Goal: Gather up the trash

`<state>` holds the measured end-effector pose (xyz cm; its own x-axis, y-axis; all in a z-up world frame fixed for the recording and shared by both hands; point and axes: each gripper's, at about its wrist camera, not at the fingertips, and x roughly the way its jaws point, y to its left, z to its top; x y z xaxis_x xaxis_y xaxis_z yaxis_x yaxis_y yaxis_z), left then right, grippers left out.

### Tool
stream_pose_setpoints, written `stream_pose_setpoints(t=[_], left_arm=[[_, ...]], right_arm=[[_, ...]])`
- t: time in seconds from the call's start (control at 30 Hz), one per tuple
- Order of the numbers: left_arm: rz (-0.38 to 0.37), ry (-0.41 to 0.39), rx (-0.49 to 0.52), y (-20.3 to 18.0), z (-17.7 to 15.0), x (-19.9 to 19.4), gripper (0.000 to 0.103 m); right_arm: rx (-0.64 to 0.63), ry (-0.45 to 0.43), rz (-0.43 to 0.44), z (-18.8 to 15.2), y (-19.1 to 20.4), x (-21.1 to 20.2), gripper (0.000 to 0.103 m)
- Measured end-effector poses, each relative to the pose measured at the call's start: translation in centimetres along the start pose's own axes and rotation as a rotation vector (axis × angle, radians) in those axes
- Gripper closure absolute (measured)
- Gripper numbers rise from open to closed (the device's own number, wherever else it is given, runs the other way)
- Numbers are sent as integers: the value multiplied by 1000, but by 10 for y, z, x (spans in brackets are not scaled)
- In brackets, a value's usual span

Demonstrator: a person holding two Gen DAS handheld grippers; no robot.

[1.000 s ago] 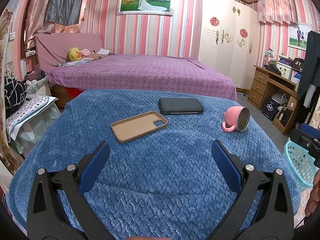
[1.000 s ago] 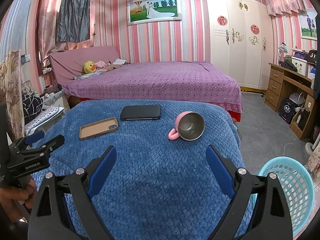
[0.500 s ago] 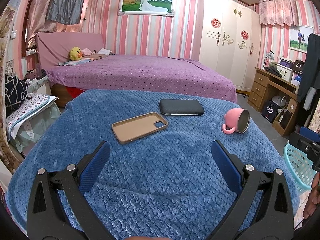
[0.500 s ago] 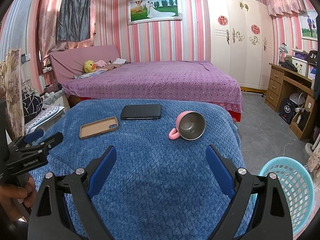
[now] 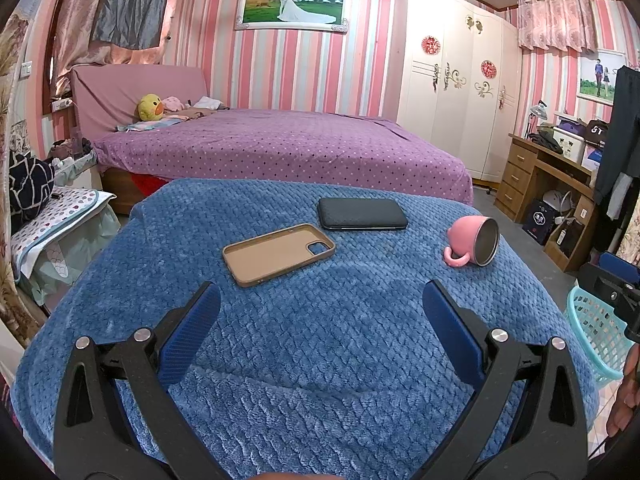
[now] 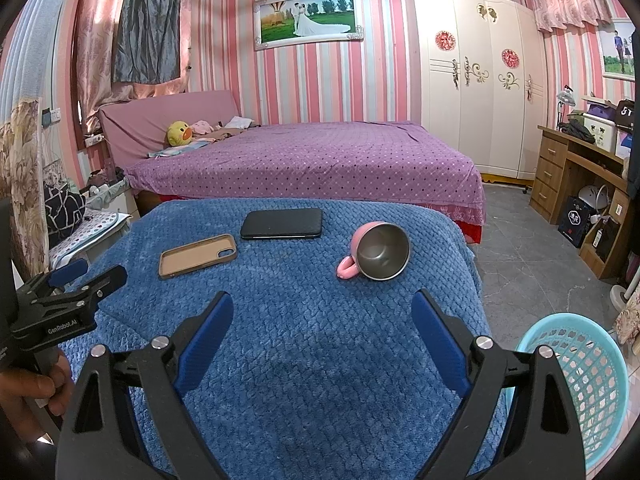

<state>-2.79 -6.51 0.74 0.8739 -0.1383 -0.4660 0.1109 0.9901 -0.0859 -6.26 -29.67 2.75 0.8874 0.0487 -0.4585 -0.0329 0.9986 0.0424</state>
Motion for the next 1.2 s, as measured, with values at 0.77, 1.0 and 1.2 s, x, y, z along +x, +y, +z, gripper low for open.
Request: stream_pose_setpoints(t=[0.77,1.0,1.2], left_arm=[[2,6,6,-2,-3,3,5],[4,7,4,-3,-4,3,5],[2,6,6,-3,-4,3,5]], right_arm=[[6,3,0,-2,2,1,14],[6,3,0,-2,2,1,14],[5,3,-1,-2,3,1,14]])
